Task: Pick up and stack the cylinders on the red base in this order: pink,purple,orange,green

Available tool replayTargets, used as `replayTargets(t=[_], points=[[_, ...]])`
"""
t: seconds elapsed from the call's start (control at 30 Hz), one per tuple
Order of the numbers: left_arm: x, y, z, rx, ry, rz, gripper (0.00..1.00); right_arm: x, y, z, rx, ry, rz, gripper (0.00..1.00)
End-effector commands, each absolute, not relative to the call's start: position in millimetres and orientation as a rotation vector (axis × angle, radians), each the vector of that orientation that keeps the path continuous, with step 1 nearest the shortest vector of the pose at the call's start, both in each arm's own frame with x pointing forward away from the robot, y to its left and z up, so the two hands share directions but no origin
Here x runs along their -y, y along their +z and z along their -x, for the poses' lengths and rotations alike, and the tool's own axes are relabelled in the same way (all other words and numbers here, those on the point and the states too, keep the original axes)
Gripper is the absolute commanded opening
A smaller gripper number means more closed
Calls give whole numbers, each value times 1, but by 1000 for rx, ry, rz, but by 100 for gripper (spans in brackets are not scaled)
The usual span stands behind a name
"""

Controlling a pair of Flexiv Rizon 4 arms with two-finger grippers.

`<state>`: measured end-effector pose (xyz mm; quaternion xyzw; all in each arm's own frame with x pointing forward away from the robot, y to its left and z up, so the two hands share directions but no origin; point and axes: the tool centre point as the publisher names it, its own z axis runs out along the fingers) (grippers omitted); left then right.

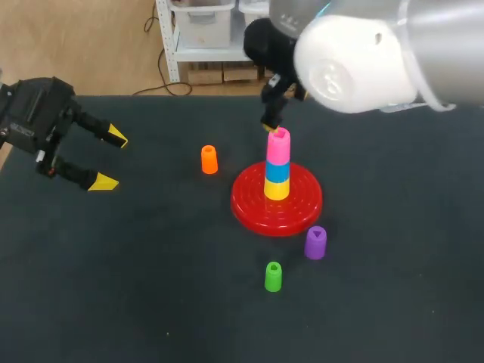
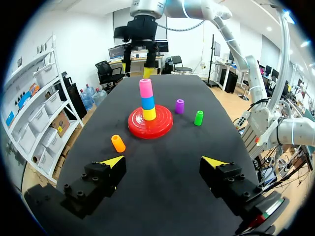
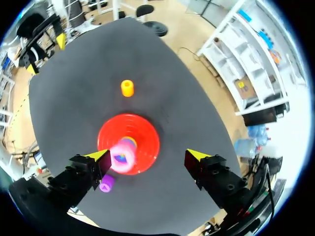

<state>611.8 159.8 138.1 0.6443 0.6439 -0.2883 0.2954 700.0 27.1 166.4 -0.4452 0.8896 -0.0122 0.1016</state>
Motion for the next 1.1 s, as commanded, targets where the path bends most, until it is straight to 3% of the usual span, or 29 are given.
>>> replayTargets(t=[0.03, 0.43, 1.1], points=[[-161, 137, -611, -1708, -764, -1712, 100, 10, 175, -682, -2591, -28, 1215, 100], [-161, 137, -611, -1708, -764, -1712, 100, 63, 142, -638, -2738, -29, 1135, 100], [-161, 137, -611, -1708, -764, -1712, 100, 60, 130, -618, -2690, 37, 1206, 100]])
